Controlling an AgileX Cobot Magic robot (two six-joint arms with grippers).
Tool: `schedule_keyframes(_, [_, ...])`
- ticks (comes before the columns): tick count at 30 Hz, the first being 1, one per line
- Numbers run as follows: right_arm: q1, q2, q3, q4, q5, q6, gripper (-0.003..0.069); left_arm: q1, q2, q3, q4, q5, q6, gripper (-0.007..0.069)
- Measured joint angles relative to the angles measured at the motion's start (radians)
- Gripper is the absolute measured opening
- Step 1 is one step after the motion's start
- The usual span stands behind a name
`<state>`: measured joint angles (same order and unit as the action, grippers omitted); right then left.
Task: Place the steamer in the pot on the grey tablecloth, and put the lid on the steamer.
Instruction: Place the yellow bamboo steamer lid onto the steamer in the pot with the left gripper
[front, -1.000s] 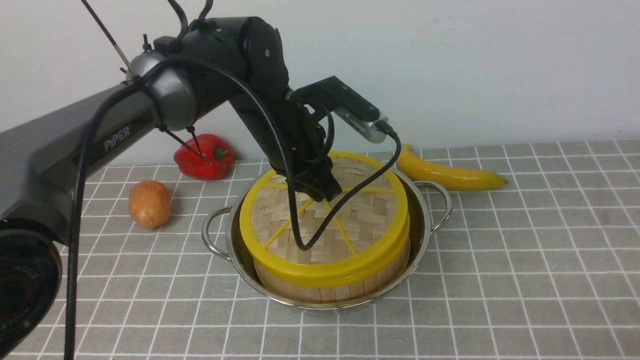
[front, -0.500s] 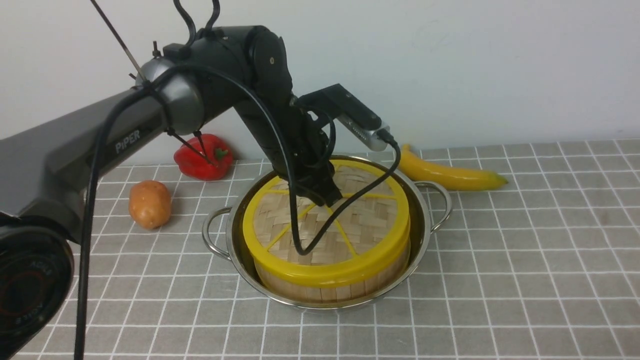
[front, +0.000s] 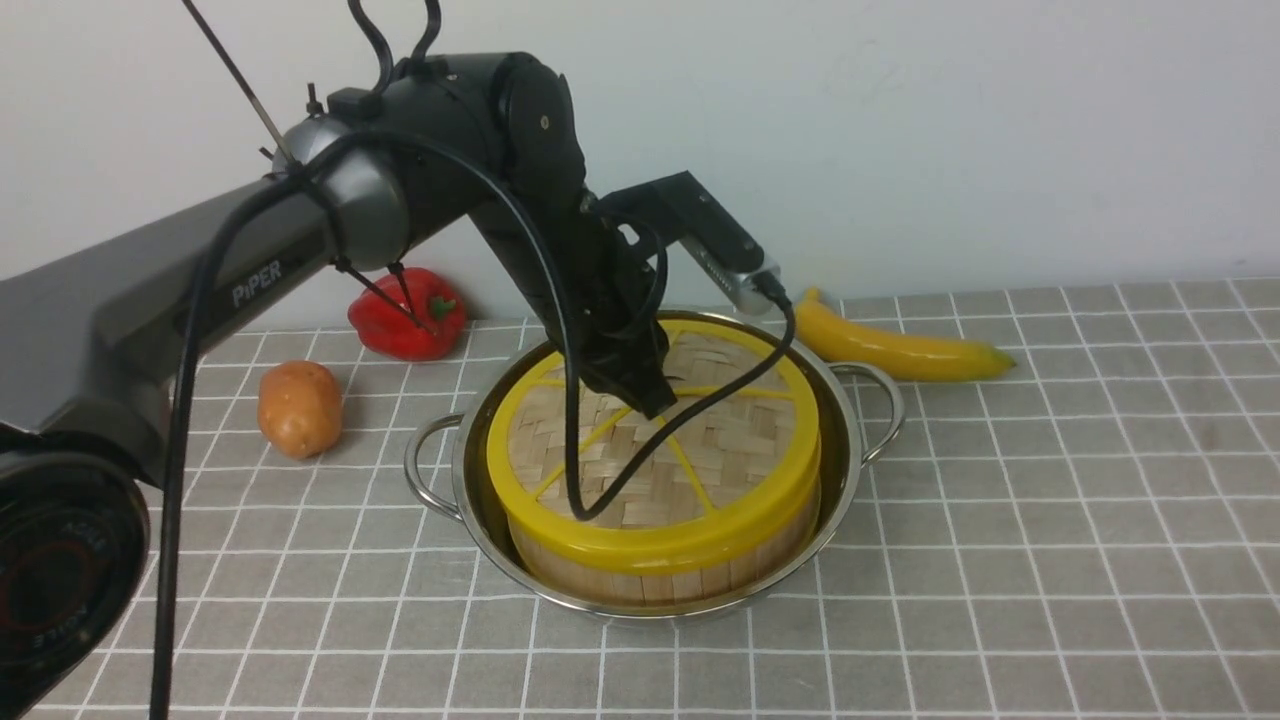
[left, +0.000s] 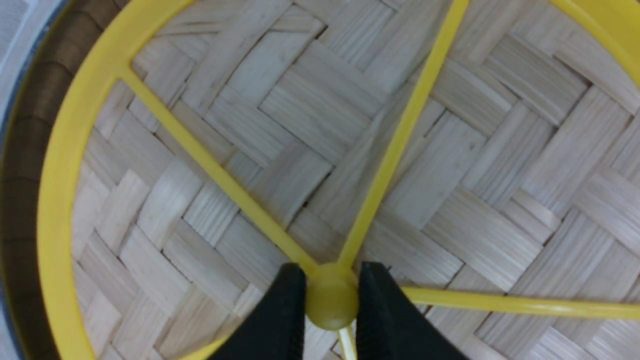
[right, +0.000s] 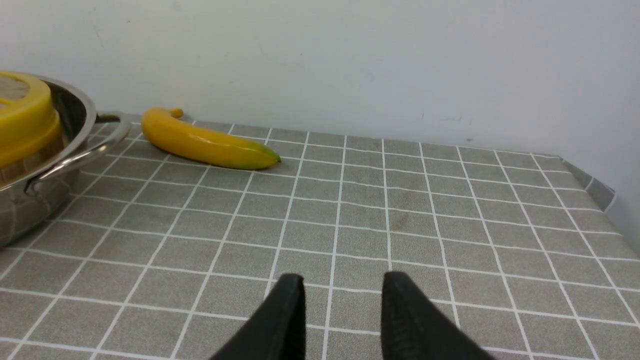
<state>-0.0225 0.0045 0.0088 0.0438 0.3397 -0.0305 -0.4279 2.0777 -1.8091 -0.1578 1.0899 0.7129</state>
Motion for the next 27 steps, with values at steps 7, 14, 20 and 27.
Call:
schedule_keyframes(7, [0.0,0.0,0.0,0.0,0.0,0.0,0.0242,0.0,0.0,0.0,-0.001,-0.004,0.029,0.0122])
schedule_keyframes(14, [0.0,0.0,0.0,0.0,0.0,0.0,0.0242,0.0,0.0,0.0,-0.001,-0.005,0.061,0.0122])
schedule_keyframes(20, [0.0,0.0,0.0,0.0,0.0,0.0,0.0242,0.0,0.001,0.0,-0.014,-0.007,0.103,0.0122])
schedule_keyframes(27, [0.0,0.0,0.0,0.0,0.0,0.0,0.0242,0.0,0.001,0.0,-0.025,-0.014,0.136,0.0122])
